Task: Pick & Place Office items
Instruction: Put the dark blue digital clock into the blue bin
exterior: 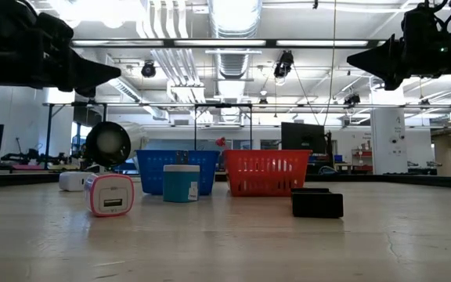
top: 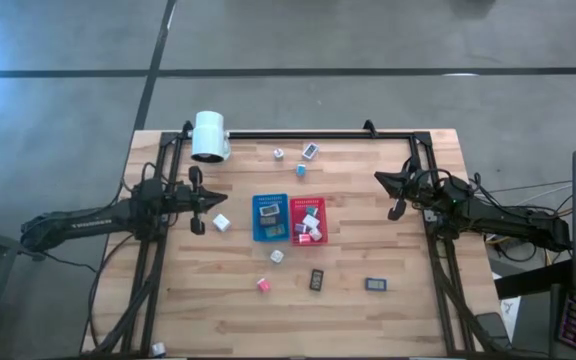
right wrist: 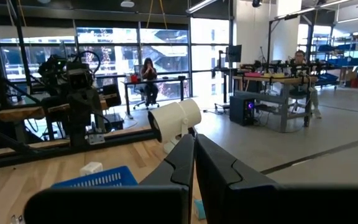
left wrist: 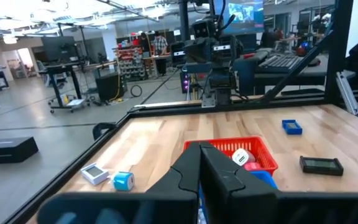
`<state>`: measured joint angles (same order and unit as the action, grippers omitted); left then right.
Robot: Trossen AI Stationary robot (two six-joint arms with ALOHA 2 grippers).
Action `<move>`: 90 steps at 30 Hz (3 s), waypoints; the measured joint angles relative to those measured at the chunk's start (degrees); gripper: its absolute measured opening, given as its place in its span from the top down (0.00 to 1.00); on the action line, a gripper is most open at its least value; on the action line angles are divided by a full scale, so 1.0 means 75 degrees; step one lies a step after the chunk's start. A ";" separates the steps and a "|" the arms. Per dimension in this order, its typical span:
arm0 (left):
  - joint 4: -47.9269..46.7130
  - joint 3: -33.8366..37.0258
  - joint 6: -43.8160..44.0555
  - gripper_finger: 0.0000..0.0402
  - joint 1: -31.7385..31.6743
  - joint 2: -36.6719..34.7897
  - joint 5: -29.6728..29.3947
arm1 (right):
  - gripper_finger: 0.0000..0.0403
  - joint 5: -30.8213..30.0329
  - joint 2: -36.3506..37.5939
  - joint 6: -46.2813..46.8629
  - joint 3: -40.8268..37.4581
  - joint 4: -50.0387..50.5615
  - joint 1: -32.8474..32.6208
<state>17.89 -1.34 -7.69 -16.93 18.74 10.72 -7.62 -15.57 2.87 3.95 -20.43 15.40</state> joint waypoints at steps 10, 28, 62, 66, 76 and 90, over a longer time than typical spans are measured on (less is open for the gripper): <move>-0.0058 0.0136 -0.0378 0.98 0.0000 0.0003 0.0012 | 0.97 -0.0176 0.0003 -0.0036 0.0000 -0.0006 0.0003; 0.0034 0.0136 -0.0290 0.99 0.0000 0.0006 0.0035 | 0.97 -0.0207 0.0000 -0.0099 0.0000 -0.0009 0.0003; 0.1121 0.0136 0.0227 0.99 -0.0006 0.0079 0.0516 | 0.97 -0.0194 -0.0003 -0.0272 0.0000 -0.0180 0.0000; 0.1127 0.0136 0.0481 0.99 -0.0015 0.0079 0.0227 | 0.97 -0.0195 -0.0031 -0.0224 -0.0106 -0.0176 0.0000; 0.1098 0.0133 0.0650 0.97 -0.0015 0.0093 0.0224 | 0.97 -0.0095 -0.0453 -0.0108 -0.0189 -0.0721 -0.0015; 0.0890 0.0136 0.1020 0.97 -0.0015 0.0108 -0.1150 | 0.97 0.0396 -0.1183 -0.0393 -0.0189 -0.1586 -0.0015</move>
<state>24.57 -0.32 -0.04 -17.04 19.55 2.09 -4.64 -24.45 -0.08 2.52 -32.32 15.29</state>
